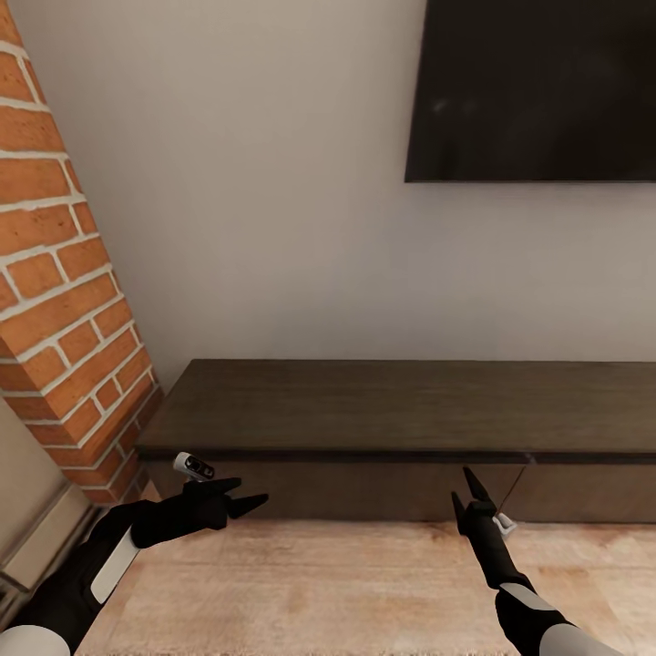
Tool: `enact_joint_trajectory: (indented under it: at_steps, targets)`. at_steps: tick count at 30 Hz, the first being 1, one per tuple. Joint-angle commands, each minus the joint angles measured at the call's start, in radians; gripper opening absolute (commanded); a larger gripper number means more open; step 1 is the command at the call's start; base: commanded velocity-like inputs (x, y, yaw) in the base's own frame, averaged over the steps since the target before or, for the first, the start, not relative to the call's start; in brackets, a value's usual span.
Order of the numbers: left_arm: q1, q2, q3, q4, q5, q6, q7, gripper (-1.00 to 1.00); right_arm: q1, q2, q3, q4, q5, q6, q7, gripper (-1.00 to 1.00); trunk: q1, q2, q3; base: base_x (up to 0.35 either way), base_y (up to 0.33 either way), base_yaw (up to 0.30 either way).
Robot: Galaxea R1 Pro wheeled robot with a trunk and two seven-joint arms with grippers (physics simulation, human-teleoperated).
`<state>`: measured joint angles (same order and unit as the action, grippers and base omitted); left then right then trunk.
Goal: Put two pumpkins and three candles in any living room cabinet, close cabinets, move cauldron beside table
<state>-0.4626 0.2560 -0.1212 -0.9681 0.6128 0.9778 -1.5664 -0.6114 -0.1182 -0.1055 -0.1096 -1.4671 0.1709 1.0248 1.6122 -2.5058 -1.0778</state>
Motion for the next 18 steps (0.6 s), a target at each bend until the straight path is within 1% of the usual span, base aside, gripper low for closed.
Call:
enact_joint_trajectory:
  at_steps: [1,17,18]
  targets:
    - [-0.001,0.001,-0.003,0.000,0.002,0.010,-0.004,1.00,-0.001,0.000,-0.008,0.001,0.002,0.010,0.003,1.00,0.000,-0.001,-0.005,0.000,0.000,0.000]
    - [-0.001,-0.002,-0.004,-0.001,0.002,0.010,-0.004,1.00,-0.001,0.002,-0.008,0.001,0.002,0.008,0.001,1.00,0.007,-0.004,-0.067,0.000,0.000,0.000]
    - [-0.001,-0.002,-0.004,-0.001,0.002,0.010,-0.004,1.00,-0.001,0.002,-0.008,0.001,0.002,0.008,0.000,1.00,0.007,-0.004,-0.067,0.000,0.000,0.000]
